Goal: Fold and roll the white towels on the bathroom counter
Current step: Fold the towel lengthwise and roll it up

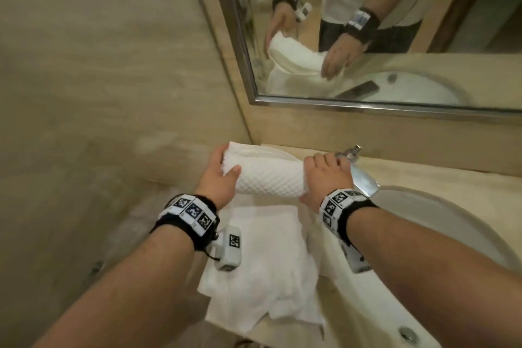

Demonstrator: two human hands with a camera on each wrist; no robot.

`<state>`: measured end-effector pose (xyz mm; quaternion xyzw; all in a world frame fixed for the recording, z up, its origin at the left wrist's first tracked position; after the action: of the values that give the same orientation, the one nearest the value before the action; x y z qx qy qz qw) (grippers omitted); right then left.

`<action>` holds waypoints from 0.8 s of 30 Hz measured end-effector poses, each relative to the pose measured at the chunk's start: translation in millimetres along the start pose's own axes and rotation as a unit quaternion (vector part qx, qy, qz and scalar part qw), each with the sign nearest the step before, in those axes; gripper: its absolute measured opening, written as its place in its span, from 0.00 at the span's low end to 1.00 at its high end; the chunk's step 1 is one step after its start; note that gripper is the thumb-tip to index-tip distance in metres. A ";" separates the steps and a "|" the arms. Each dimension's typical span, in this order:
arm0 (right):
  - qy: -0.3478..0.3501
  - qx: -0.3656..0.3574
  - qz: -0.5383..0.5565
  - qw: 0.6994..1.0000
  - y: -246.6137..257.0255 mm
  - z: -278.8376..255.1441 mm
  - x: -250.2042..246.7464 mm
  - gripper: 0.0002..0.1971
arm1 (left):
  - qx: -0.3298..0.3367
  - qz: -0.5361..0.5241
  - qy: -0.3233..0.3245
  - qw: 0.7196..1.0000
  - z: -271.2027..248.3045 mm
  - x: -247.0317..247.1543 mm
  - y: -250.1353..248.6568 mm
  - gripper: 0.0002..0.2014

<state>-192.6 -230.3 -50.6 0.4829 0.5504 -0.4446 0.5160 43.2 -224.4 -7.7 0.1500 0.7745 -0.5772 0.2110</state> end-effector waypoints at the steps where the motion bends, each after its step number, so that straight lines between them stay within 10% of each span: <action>1: -0.004 0.003 -0.010 1.000 2.8 13.0 0.3 0.32 | -0.004 -0.011 -0.008 1.000 13.2 1.5 4.8 0.29; 10: 0.049 0.059 -0.073 0.994 10.0 90.3 22.3 0.20 | -0.065 -0.070 -0.007 0.995 105.0 35.9 42.2 0.25; 24: 0.138 0.098 -0.069 0.983 4.8 128.4 76.9 0.30 | -0.124 -0.026 -0.011 0.992 181.5 79.3 65.1 0.23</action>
<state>-170.1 -350.9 -136.5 0.5485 0.6020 -0.4601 0.3536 33.4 -380.2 -145.9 0.0958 0.8415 -0.4832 0.2218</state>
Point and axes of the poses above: each hand's wrist, its own z-axis towards the middle knuckle, its own x-axis out of the palm, y = z × x, the point moved 5 cm from there along z, towards the middle knuckle
